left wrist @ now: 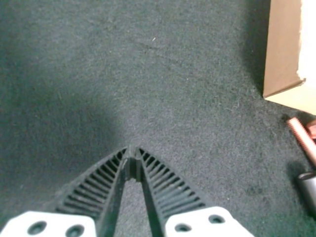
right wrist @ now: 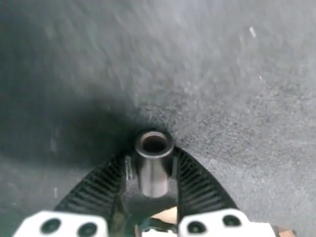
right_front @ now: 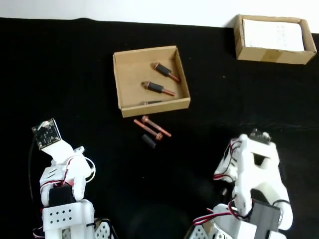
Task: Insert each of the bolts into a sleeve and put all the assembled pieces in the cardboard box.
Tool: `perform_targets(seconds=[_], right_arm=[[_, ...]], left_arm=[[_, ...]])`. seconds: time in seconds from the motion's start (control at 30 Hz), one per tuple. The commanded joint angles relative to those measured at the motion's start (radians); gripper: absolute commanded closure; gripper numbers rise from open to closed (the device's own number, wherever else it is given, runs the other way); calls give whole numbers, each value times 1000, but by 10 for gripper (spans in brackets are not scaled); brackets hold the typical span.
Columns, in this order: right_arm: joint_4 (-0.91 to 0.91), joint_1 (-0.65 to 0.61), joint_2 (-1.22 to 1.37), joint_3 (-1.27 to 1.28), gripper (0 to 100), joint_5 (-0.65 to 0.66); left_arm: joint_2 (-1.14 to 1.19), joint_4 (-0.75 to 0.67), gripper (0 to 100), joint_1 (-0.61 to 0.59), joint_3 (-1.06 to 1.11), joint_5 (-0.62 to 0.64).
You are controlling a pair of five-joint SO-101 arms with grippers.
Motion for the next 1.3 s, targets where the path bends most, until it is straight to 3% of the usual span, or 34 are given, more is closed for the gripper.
perform_targets(seconds=[0.0, 0.2, 0.57, 0.8, 0.9, 1.03, 1.17, 1.27], right_arm=[[96, -10, -68, -199, 992, -8], [243, -10, -139, -427, 992, -12], [295, -16, -203, -578, 992, -12], [348, -24, -438, -739, 992, -12], [348, -24, -524, -746, 992, -9], [380, -19, -628, -737, 992, -11], [449, -18, -685, -728, 992, -11], [453, -16, -720, -630, 992, -11]], left_arm=[[5, -15, 973, 16, 25, -6], [2, -12, 973, 16, 25, -6], [2, -12, 973, 27, -4, 3], [13, 166, 973, 196, -163, 5], [28, 181, 973, 239, -223, -2], [229, 183, 973, 277, -420, 2], [610, 229, 976, 344, -736, 12], [891, 345, 976, 427, -998, 123]])
